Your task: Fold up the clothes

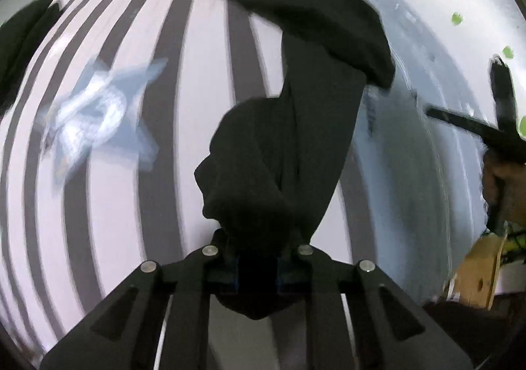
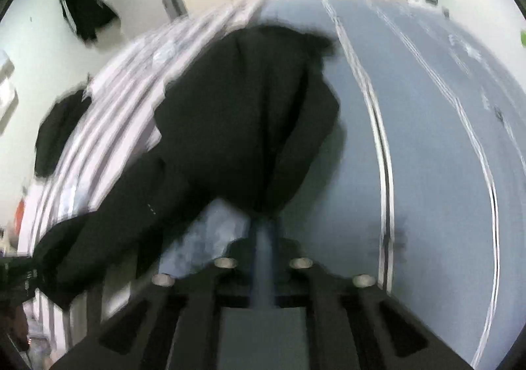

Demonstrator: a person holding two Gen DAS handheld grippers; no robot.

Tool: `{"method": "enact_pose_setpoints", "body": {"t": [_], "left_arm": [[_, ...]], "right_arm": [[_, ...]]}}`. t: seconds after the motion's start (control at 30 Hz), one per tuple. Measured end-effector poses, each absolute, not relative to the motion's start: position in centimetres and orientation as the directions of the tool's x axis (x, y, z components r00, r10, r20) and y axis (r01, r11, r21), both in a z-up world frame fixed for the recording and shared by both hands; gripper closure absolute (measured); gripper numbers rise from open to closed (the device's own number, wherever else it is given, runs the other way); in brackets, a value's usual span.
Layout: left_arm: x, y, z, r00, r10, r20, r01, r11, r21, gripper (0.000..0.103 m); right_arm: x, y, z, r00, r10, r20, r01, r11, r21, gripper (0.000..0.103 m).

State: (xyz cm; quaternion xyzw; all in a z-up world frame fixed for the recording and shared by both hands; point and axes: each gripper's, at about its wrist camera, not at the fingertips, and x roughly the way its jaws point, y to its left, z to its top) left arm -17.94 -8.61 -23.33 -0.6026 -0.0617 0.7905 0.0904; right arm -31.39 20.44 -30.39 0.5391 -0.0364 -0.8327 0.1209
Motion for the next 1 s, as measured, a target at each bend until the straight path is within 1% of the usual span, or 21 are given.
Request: {"method": "enact_pose_setpoints", "body": {"t": [0.03,0.07,0.1,0.13,0.17,0.2,0.23,0.27,0.3,0.37,0.4,0.43,0.5,0.53,0.6,0.63,0.67,0.73,0.8,0.93,1.0], "left_arm": [[-17.5,-9.2,-22.9,-0.25,0.208,-0.946,-0.036,-0.978,-0.206,0.081],[-17.2,-9.8,-22.5,-0.242,0.199,-0.95,-0.004,-0.979,-0.205,0.064],[-17.1,-10.5,-22.0,-0.24,0.187,-0.953,0.031,-0.979,-0.2,0.053],[-17.7,-11.3,-21.3,-0.257,0.168,-0.952,0.065,-0.979,-0.191,0.036],[-18.4,-12.2,-20.6,-0.291,0.148,-0.945,0.092,-0.979,-0.182,0.031],[-19.3,-12.8,-20.0,-0.327,0.127,-0.936,0.111,-0.979,-0.171,0.03],[-20.5,-13.3,-19.3,-0.368,0.104,-0.924,0.119,-0.98,-0.158,0.024],[-22.1,-13.7,-18.8,-0.411,0.093,-0.907,0.121,-0.98,-0.155,0.02],[-23.9,-14.0,-18.6,-0.446,0.097,-0.89,0.111,-0.98,-0.162,0.02],[-28.5,-13.6,-19.0,-0.476,0.114,-0.872,0.066,-0.984,-0.165,0.02],[-30.8,-13.1,-19.4,-0.486,0.119,-0.866,0.046,-0.986,-0.162,0.02],[-33.1,-13.0,-20.0,-0.495,0.127,-0.859,0.037,-0.985,-0.166,0.02],[-37.9,-12.9,-21.2,-0.507,0.165,-0.846,0.021,-0.979,-0.204,0.02],[-39.7,-12.6,-21.9,-0.505,0.175,-0.845,0.024,-0.976,-0.217,0.02],[-44.0,-11.7,-23.8,-0.487,0.198,-0.85,0.03,-0.97,-0.243,0.02],[-46.0,-11.2,-24.7,-0.482,0.206,-0.852,0.032,-0.967,-0.252,0.02],[-47.6,-10.5,-25.5,-0.48,0.211,-0.852,0.033,-0.966,-0.257,0.02],[-49.9,-9.6,-26.5,-0.472,0.2,-0.858,0.03,-0.97,-0.242,0.02],[-51.6,-9.1,-27.7,-0.449,0.185,-0.874,0.037,-0.974,-0.225,0.02],[-53.2,-9.1,-28.7,-0.473,0.184,-0.862,0.071,-0.967,-0.245,0.016],[-53.7,-9.1,-28.7,-0.48,0.184,-0.858,0.079,-0.965,-0.251,0.016]], "right_arm": [[-28.4,20.4,-30.9,-0.338,-0.234,-0.912,0.154,-0.969,0.192,0.103],[-25.8,20.4,-31.3,-0.292,-0.227,-0.929,0.144,-0.971,0.192,0.103],[-24.3,20.5,-31.4,-0.267,-0.214,-0.939,0.134,-0.974,0.184,0.103],[-23.2,20.6,-31.4,-0.254,-0.2,-0.946,0.122,-0.977,0.173,0.102],[-22.9,20.7,-31.3,-0.254,-0.189,-0.949,0.108,-0.98,0.166,0.097],[-23.2,20.8,-31.1,-0.259,-0.183,-0.948,0.088,-0.982,0.165,0.094],[-23.9,21.0,-30.8,-0.275,-0.183,-0.944,0.069,-0.983,0.171,0.086],[-25.1,21.1,-30.4,-0.305,-0.181,-0.935,0.059,-0.983,0.171,0.075],[-26.9,21.0,-29.9,-0.346,-0.175,-0.922,0.062,-0.985,0.164,0.07],[-30.6,20.5,-29.1,-0.412,-0.179,-0.893,0.078,-0.984,0.161,0.056],[-33.0,20.3,-28.9,-0.443,-0.184,-0.878,0.086,-0.983,0.163,0.052],[-35.7,20.0,-28.7,-0.472,-0.184,-0.862,0.092,-0.983,0.16,0.043],[-41.3,19.5,-28.5,-0.515,-0.189,-0.836,0.09,-0.982,0.167,0.04],[-44.0,19.3,-28.5,-0.529,-0.193,-0.827,0.083,-0.981,0.176,0.036],[-49.2,18.9,-28.5,-0.55,-0.192,-0.813,0.068,-0.98,0.185,0.035],[-51.5,18.6,-28.7,-0.558,-0.186,-0.808,0.063,-0.981,0.183,0.031],[-53.4,18.4,-29.0,-0.562,-0.171,-0.81,0.057,-0.984,0.168,0.029],[-57.1,18.0,-29.9,-0.563,-0.146,-0.813,0.044,-0.988,0.147,0.029],[-60.8,18.1,-31.3,-0.55,-0.144,-0.823,0.027,-0.988,0.155,0.029],[-64.9,19.7,-32.8,-0.537,-0.193,-0.821,-0.052,-0.964,0.26,0.029],[-66.9,20.0,-33.1,-0.537,-0.223,-0.813,-0.074,-0.948,0.309,0.029]]}}
